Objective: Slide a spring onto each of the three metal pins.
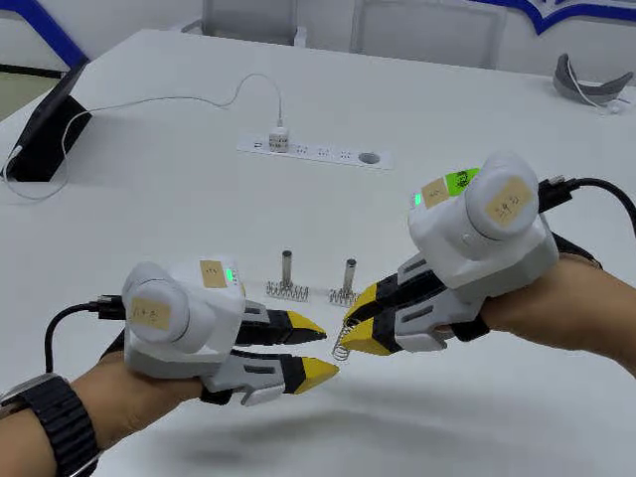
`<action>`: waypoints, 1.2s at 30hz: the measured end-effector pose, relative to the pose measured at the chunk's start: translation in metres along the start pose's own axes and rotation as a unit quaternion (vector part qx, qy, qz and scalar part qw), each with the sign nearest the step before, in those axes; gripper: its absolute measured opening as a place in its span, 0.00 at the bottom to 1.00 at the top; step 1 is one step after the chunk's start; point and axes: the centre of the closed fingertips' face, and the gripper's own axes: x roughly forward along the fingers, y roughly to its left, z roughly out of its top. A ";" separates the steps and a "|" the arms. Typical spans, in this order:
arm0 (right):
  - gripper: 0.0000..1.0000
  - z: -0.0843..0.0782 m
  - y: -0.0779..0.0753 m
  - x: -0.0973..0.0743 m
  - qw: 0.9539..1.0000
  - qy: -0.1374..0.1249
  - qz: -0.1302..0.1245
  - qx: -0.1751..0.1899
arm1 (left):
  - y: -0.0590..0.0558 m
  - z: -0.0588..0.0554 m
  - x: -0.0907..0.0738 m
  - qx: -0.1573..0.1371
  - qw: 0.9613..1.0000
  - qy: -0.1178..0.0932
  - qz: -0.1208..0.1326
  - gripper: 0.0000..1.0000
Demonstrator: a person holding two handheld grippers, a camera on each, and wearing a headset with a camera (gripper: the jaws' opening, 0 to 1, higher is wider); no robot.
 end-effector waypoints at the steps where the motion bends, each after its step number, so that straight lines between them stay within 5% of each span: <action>1: 0.12 -0.001 -0.001 -0.001 1.000 0.001 -0.002 0.001 | 0.001 0.000 -0.001 -0.002 1.000 -0.001 0.003 0.25; 21: 0.12 -0.020 -0.031 -0.031 0.998 0.002 -0.048 0.041 | 0.032 -0.012 -0.033 -0.052 0.995 -0.018 0.081 0.52; 36: 0.12 -0.033 -0.054 -0.049 0.994 0.010 -0.086 0.063 | 0.043 -0.024 -0.056 -0.088 0.988 -0.029 0.126 0.57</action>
